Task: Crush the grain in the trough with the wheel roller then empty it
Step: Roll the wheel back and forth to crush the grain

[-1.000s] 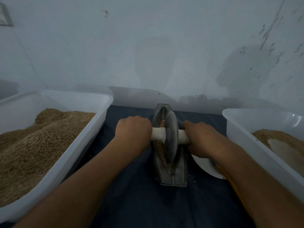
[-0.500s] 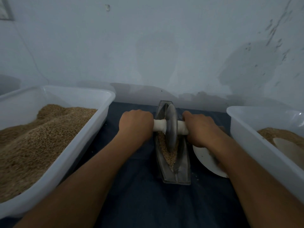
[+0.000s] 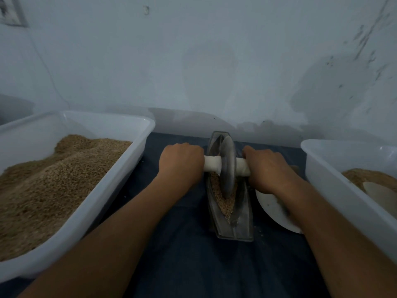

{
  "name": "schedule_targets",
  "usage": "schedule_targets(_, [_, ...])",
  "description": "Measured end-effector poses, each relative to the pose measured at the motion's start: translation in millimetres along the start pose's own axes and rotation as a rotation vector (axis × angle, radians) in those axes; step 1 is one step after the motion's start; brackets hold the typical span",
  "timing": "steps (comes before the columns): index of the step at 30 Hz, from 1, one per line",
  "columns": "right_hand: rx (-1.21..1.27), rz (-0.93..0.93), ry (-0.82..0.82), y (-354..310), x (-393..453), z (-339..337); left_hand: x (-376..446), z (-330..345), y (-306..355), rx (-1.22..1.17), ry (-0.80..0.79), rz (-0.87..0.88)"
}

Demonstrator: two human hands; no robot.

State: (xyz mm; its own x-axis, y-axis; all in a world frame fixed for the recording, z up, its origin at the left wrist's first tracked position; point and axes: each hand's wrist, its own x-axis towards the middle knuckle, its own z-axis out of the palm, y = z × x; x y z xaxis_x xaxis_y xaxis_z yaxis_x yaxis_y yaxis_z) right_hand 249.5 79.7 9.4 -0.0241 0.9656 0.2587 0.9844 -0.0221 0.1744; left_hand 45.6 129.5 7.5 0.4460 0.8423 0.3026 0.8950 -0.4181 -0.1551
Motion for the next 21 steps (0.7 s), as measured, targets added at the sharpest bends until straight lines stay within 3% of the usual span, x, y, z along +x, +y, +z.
schedule_targets(21, [0.021, -0.003, 0.02, 0.4, -1.9, -0.1, -0.7, 0.8, 0.8, 0.015, 0.051, -0.002])
